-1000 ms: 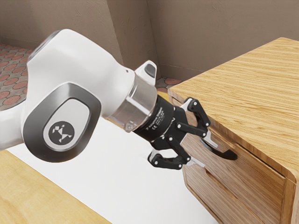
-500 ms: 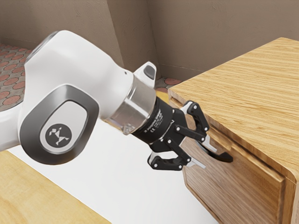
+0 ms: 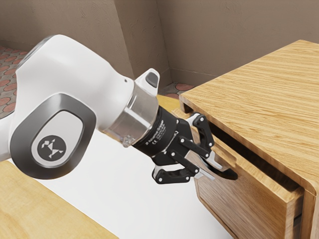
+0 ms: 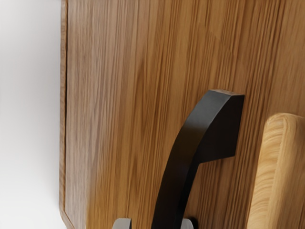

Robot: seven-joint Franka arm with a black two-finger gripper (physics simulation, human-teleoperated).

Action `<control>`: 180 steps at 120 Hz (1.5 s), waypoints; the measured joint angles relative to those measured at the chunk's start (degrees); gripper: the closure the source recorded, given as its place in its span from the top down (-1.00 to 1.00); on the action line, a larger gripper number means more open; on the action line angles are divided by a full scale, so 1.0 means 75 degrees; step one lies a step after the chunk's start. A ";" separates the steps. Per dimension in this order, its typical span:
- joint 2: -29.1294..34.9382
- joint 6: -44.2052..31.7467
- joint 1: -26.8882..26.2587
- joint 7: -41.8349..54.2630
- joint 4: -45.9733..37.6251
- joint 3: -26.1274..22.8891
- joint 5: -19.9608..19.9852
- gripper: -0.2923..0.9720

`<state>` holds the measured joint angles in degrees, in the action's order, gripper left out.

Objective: Pull the drawer handle with one arm to open the drawer

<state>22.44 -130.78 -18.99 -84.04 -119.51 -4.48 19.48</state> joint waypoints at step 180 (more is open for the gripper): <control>0.1352 0.0038 0.0036 0.0008 -0.1099 -0.0013 0.0165 -0.59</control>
<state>32.58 -130.50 -18.72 -83.98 -127.75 -4.58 20.72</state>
